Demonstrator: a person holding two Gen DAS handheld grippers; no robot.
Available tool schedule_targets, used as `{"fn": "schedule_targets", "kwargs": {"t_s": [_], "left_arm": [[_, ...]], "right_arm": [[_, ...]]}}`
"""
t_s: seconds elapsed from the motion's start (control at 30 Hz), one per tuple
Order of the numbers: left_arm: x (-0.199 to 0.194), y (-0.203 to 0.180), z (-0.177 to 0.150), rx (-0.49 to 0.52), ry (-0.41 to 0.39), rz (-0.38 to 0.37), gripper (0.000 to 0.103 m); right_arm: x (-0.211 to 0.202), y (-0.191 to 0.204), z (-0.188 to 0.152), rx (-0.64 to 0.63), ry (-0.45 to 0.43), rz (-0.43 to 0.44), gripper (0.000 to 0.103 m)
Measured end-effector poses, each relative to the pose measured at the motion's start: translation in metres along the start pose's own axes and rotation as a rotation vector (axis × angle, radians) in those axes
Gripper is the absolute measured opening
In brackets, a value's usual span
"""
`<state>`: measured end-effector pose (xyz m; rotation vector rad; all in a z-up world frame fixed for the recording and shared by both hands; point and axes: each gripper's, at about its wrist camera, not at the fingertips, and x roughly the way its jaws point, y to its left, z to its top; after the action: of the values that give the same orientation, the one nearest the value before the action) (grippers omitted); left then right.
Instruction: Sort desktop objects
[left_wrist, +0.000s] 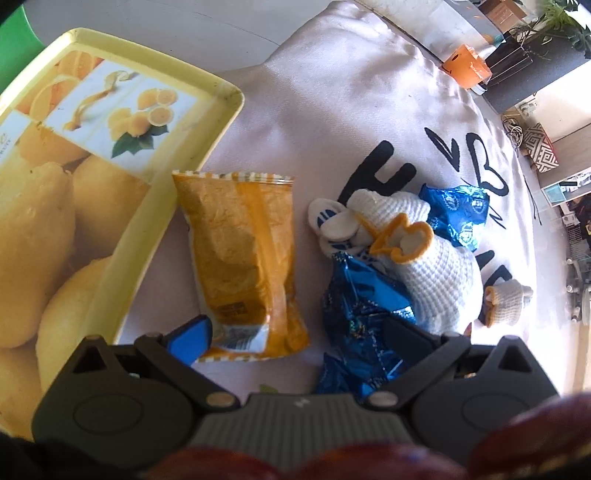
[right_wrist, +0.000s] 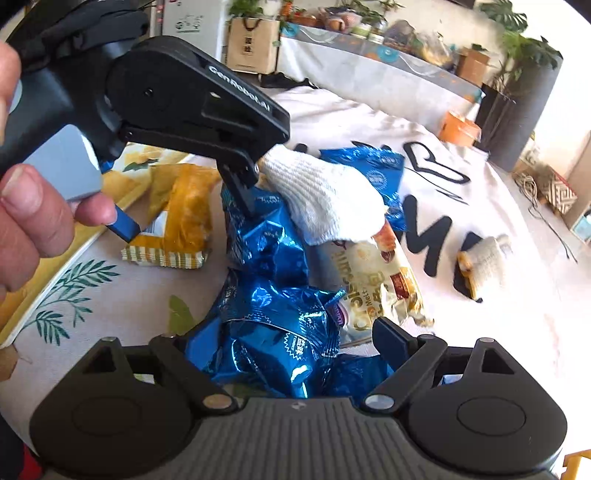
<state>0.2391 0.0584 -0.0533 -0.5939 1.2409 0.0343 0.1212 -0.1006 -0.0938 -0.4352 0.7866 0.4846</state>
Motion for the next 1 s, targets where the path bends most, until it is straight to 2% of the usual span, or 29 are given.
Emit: {"fn": "schedule_targets", "kwargs": {"t_s": [0.13,0.3,0.5,0.73,0.9,1.0], "left_arm": [[0.002,-0.010,0.000,0.006,0.013,-0.023,0.102],[-0.003,-0.027,-0.009,0.070,0.015,-0.005,0.102],[-0.013,-0.032,-0.023,0.117,0.007,-0.012,0.103],[-0.033,-0.021,-0.047,0.142,-0.013,0.025,0.103],[-0.051,-0.020,-0.069,0.159,-0.031,0.077,0.103],[-0.055,-0.024,-0.087,0.186,-0.022,0.123,0.103]], "right_arm": [[-0.006,-0.007,0.000,0.026,0.010,-0.002,0.088],[-0.022,-0.009,-0.001,0.041,-0.008,0.016,0.089],[-0.040,-0.025,-0.001,0.126,-0.005,0.035,0.089],[-0.074,-0.045,-0.016,0.256,0.028,0.015,0.090],[-0.095,-0.066,-0.034,0.380,0.069,-0.004,0.090],[-0.103,-0.072,-0.044,0.411,0.101,-0.019,0.090]]}}
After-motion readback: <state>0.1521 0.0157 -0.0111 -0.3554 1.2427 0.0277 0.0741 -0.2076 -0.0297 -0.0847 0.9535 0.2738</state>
